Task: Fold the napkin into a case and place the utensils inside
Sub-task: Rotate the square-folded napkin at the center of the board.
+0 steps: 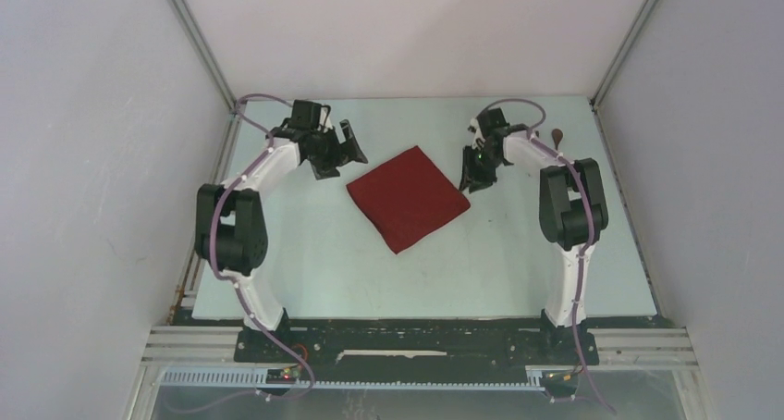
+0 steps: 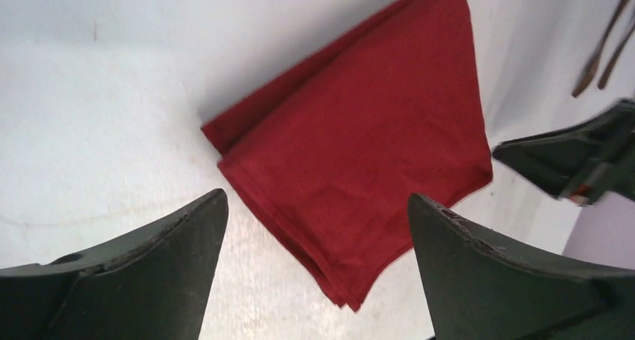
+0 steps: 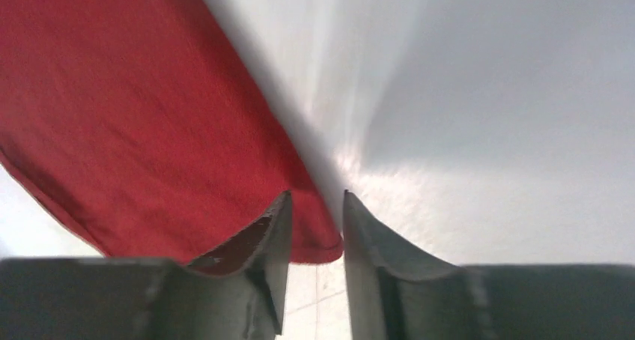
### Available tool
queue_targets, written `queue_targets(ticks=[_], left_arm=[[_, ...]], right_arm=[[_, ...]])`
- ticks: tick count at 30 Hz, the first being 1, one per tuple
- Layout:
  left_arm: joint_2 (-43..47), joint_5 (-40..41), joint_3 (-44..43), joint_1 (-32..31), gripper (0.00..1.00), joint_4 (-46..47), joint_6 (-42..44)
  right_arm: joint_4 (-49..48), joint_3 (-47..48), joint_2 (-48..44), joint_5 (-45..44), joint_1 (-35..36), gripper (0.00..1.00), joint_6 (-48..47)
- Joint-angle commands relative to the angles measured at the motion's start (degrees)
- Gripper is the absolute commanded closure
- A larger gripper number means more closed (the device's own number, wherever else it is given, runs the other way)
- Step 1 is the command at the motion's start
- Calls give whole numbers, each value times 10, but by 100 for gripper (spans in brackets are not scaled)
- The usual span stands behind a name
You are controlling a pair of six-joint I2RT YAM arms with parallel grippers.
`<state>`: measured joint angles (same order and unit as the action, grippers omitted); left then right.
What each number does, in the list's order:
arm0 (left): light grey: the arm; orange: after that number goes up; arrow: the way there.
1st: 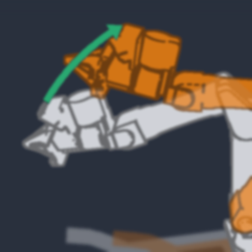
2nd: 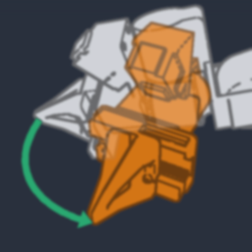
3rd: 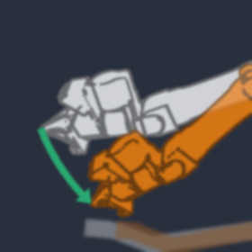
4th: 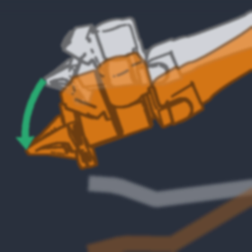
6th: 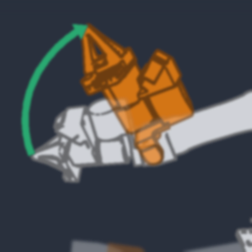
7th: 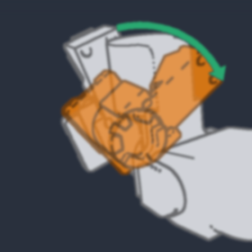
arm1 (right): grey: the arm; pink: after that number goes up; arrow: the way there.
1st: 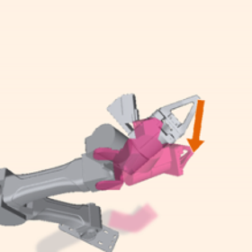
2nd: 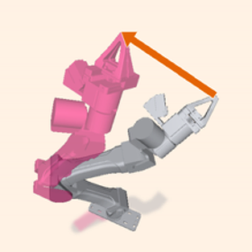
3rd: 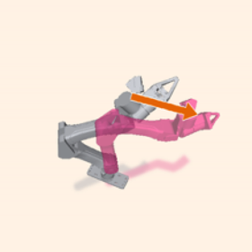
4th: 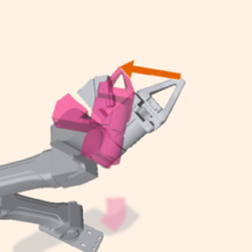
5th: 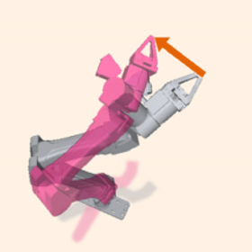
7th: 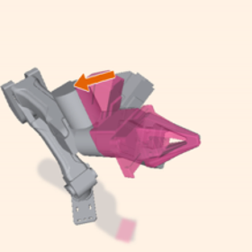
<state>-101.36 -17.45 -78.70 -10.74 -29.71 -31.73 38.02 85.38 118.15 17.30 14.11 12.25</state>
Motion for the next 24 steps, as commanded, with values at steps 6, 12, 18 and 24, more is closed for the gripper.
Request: queue_targets(ticks=[6,12,18,24], left_arm=[[-182,-20,-198,11,4,-99,126],[-269,-40,-304,16,7,-167,209],[-303,-121,-304,21,14,-176,204],[-278,-140,-211,25,28,-127,166]], right_arm=[[71,130,-72,0,-25,35,33],[-51,-99,-192,109,-11,36,66],[-65,-184,-256,91,32,37,61],[-84,-202,-293,100,57,37,74]])
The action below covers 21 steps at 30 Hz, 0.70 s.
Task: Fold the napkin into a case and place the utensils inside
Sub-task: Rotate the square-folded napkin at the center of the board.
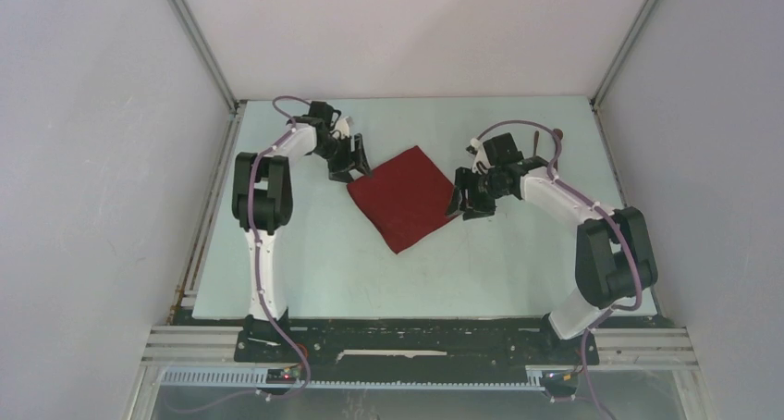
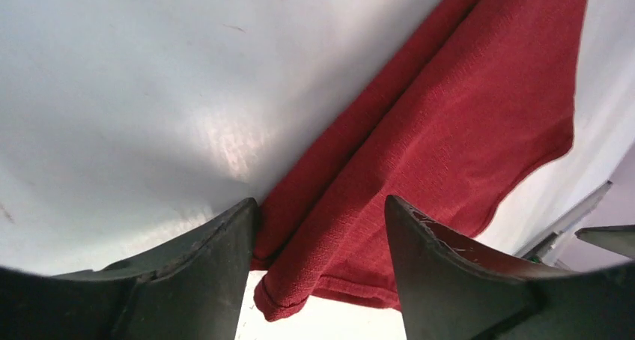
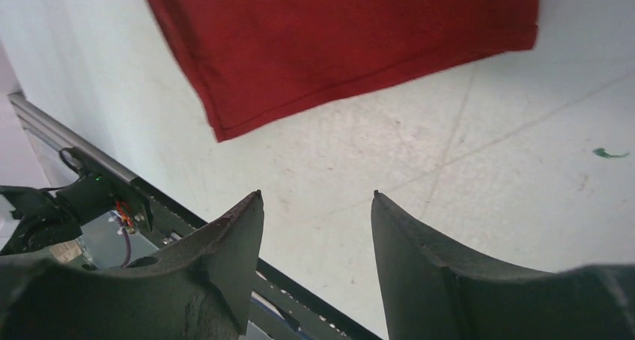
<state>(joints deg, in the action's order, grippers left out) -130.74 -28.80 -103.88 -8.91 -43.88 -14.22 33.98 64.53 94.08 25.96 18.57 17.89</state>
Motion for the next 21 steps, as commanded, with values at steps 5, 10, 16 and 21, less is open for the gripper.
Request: queue_targets(ticks=[5,10,16,21], left_arm=[[41,-44,99,9,42,47,-41],[100,-38,222,9,57,116,-116],[267,-6,504,-17,74,335,-318],[390,33,705,-113,68,489,-483]], right_arm=[[-44,7,-58,6,31,38,19],[-58,-15,-62,4,42,39,24],[-77,-63,-70,3,47,39,38],[-78,-113,-87,-17,48,38,60]])
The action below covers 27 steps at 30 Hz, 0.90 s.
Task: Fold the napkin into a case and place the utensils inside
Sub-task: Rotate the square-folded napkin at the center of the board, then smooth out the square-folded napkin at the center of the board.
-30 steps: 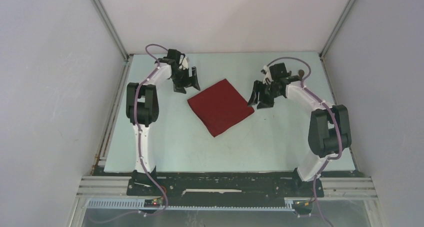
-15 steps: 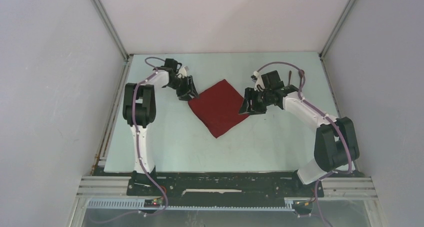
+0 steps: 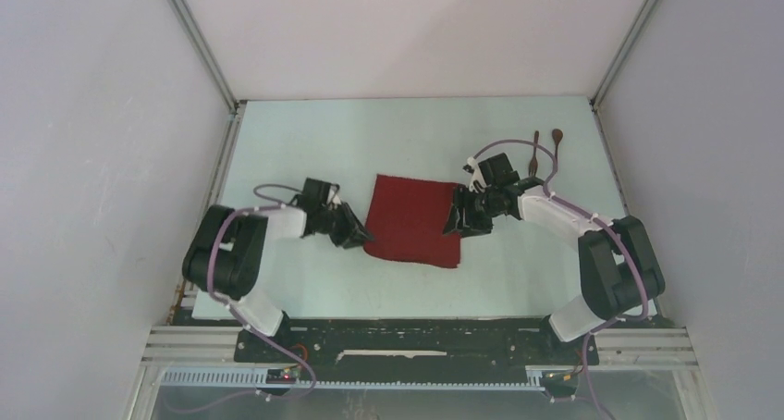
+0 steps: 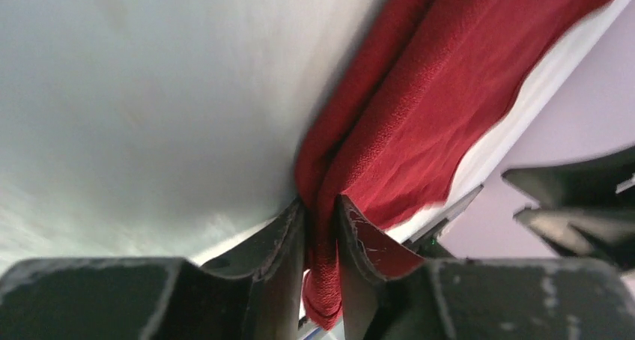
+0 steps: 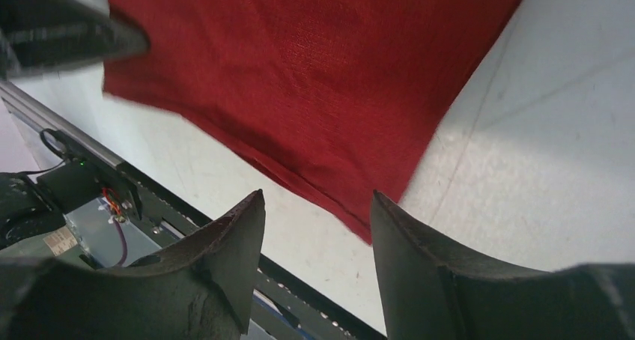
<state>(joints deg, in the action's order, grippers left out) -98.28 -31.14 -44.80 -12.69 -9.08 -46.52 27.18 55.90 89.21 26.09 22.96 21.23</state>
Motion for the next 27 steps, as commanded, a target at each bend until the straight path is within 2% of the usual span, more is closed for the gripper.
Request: queue_targets(ticks=[1,4,7,10,12,16,19,22,27], left_arm=[[81,63,135,-95,63,152,-173],[131,88,166,-111,42,123,-151],[214,144,158,-109,25,13,-86],[286,148,156,-111,20,-36,-56],[307,124,158,-123,23,-36,-58],[277,60,152,-149,41,-13,-69],[259,66,146,-161,43,-11,-68],[255,74,142,-164,49,-10,-67],[237,77,129,-169,59,-10,-61]], right_arm=[[-4,-35,-40,-24,5,38,28],[15,-53,-49,-33,7,38,29],[34,-65,-81,-46,9,34,24],[51,-77,-101,-53,0,30,17],[52,-86,-104,-41,-15,29,15],[37,-103,-98,-12,-56,30,25],[28,-106,-85,-8,-79,32,33],[24,-106,-56,-5,-90,41,28],[24,-106,-19,-9,-92,49,15]])
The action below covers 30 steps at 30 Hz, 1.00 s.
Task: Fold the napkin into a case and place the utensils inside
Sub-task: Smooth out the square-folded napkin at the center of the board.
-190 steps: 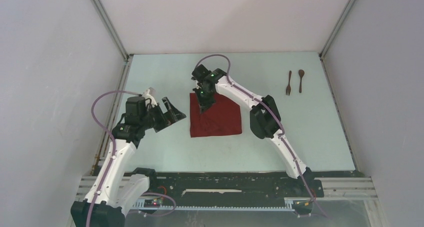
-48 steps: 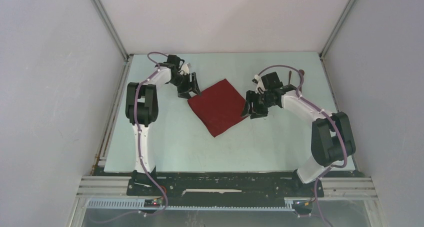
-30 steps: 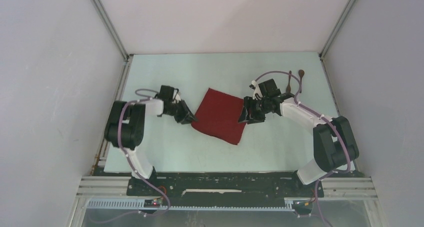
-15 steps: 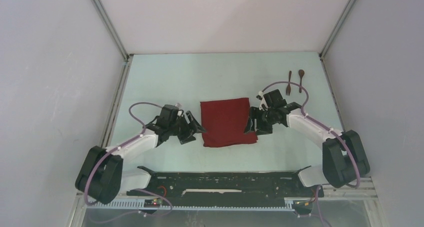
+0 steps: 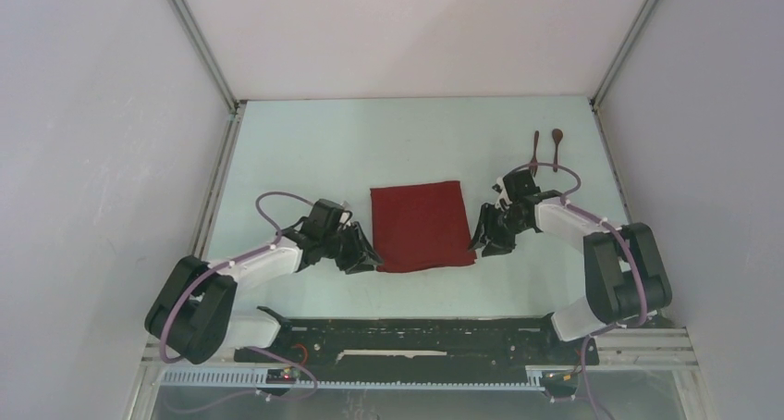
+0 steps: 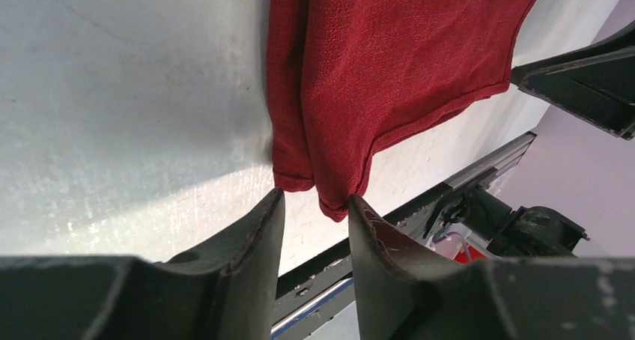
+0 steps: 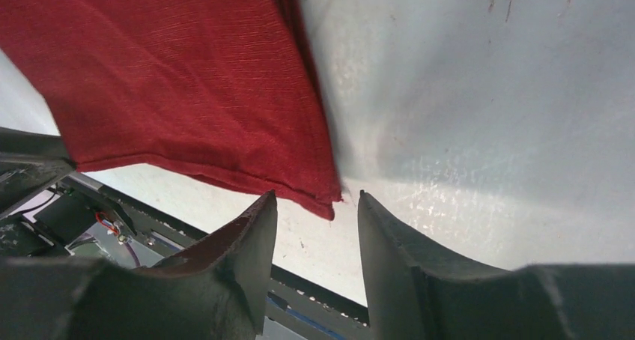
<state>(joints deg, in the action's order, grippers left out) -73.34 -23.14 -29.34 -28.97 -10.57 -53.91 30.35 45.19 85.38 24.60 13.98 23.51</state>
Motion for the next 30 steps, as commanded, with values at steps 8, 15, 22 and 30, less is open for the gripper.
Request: queue_targets(ticks=[8,15,22,30], left_arm=[[-28,-9,-39,-24,61,6,11],[-8,-2,-38,-29,66,-5,6],[-22,-7,-44,-29,71,-5,10],[-18,15,-59,-24,91,-23,31]], right_arm=[[-17,1,39,2,-1,57,-15],[-18,-1,33,8,6,69,-17],[-14,-1,21,12,16,76,-14],[-7,-1,0,6,25,100,-9]])
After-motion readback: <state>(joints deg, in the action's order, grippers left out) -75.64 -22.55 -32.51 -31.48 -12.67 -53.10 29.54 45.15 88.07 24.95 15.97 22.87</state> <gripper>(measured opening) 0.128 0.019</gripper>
